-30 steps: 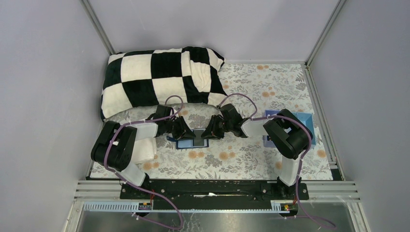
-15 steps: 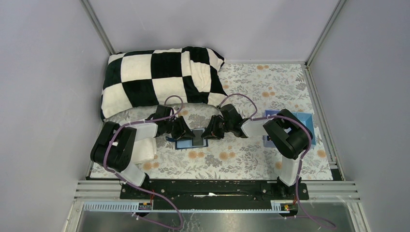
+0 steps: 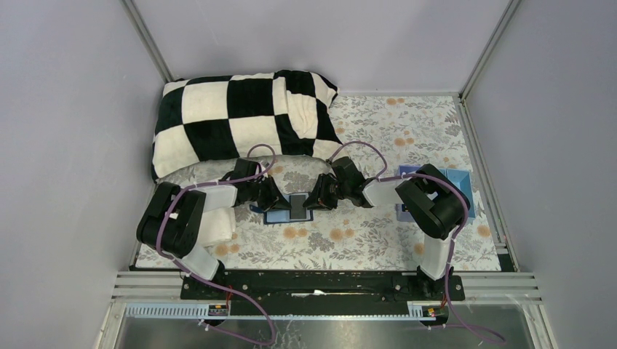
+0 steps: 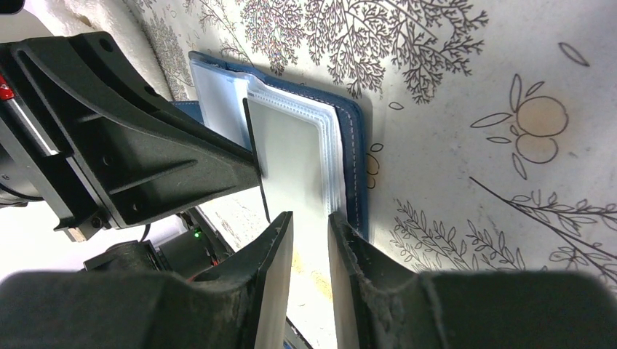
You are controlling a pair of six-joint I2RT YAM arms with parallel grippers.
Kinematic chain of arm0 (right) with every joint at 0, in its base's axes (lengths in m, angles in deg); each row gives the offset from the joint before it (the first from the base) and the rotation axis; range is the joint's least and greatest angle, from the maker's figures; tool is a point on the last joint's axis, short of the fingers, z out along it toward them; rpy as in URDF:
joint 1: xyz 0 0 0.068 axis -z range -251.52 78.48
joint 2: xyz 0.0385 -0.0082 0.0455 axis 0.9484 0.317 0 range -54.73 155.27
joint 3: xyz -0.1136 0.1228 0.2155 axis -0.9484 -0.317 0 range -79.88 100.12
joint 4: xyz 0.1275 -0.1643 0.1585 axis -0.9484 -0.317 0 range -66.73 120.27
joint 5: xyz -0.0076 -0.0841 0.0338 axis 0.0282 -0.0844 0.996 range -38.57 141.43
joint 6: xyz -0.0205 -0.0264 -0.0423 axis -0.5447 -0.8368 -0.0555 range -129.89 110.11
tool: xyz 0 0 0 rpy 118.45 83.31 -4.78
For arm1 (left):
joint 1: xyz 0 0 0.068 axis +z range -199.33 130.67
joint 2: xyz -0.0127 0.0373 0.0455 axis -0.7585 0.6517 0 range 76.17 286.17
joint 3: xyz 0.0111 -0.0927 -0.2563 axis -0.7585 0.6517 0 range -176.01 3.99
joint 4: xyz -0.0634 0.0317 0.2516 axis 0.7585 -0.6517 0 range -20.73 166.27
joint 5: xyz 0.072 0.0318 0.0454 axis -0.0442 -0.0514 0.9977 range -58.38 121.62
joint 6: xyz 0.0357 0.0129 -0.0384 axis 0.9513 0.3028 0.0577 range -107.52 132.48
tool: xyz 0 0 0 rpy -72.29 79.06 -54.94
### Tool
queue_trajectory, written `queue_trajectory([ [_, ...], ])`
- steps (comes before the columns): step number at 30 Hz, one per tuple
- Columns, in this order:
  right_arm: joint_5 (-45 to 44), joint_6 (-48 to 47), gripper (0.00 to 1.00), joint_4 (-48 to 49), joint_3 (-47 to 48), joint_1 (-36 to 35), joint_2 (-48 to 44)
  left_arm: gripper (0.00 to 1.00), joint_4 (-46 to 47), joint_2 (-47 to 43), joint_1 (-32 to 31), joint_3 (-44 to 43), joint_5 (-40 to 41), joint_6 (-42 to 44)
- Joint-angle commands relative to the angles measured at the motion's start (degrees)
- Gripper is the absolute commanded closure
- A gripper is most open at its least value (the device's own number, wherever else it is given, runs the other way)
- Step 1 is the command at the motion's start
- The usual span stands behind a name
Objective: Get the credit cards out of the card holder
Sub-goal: Remove the credit card from the card holder.
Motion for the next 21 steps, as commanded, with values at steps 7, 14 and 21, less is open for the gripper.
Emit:
queue_trajectory([
  [7,1.2,0.1,0.69,0.7,1.0,-0.6,1.0,1.00,5.1,1.0,-0.3,-0.2,-3.8,-1.2],
  [14,0.8,-0.3,0.69,0.2,0.7,-0.6,0.4,1.00,3.7,-1.6,-0.3,-0.3,-3.4,-0.5],
  [21,0.1,-0.7,0.69,-0.4,0.2,-0.6,-0.5,1.00,-0.4,-3.7,0.0,-0.2,-0.2,0.9],
])
